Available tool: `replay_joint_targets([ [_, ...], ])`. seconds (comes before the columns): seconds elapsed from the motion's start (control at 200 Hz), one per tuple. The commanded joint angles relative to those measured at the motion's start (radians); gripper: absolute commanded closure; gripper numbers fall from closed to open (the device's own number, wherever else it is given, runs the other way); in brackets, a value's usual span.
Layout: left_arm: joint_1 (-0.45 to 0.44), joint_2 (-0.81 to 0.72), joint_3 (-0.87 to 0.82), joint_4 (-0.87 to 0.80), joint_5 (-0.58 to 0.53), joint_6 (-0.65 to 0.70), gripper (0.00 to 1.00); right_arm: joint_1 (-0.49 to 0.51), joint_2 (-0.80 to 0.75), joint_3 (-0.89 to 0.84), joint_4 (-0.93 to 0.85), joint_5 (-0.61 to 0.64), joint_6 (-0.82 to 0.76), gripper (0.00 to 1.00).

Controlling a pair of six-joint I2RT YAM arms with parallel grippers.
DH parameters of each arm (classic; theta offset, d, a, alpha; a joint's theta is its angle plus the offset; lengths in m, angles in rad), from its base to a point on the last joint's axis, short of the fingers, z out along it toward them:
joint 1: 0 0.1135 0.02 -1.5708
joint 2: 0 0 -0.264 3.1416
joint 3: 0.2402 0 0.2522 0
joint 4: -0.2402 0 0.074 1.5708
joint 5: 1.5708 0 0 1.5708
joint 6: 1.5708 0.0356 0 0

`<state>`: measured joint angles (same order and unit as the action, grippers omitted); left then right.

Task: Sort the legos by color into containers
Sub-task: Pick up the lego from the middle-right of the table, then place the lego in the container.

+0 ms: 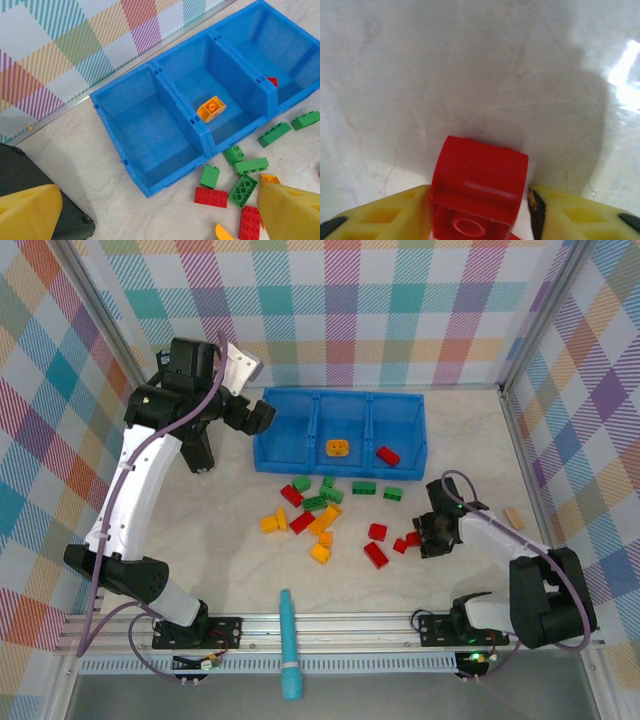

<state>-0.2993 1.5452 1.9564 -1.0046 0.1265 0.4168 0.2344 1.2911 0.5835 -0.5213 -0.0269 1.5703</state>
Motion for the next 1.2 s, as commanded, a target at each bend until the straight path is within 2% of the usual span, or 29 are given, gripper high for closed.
replay_joint_targets([
  [0.0,0.015,-0.049,-0.020,0.036,-0.019,0.010,0.00,-0.016,0.056,0.052,-0.011,-0.047,-0.105,0.58],
  [0.095,0.018,-0.057,-0.027,0.040,-0.023,0.010,0.00,-0.041,0.090,0.108,-0.077,-0.055,-0.226,0.69],
  [0.2,0.020,-0.066,-0.036,0.049,-0.025,0.010,0.00,-0.076,0.080,0.191,-0.165,-0.024,-0.379,0.75],
  [0.455,0.025,-0.065,-0.043,0.055,-0.016,0.008,0.00,-0.071,0.177,0.675,-0.352,0.069,-1.062,0.77],
  [0.6,0.025,-0.059,-0.037,0.052,-0.007,0.005,0.00,-0.035,0.300,0.885,-0.378,0.086,-1.338,0.77],
  [0.68,0.025,-0.059,-0.035,0.053,-0.002,0.003,0.00,0.002,0.365,0.961,-0.370,0.141,-1.466,0.77],
  [0.98,0.026,-0.051,-0.031,0.054,0.025,-0.007,0.00,0.046,0.627,1.190,-0.365,0.138,-1.642,0.71],
  [1.195,0.025,-0.060,-0.045,0.060,0.026,-0.007,0.00,0.049,0.728,1.219,-0.353,0.162,-1.656,0.65],
])
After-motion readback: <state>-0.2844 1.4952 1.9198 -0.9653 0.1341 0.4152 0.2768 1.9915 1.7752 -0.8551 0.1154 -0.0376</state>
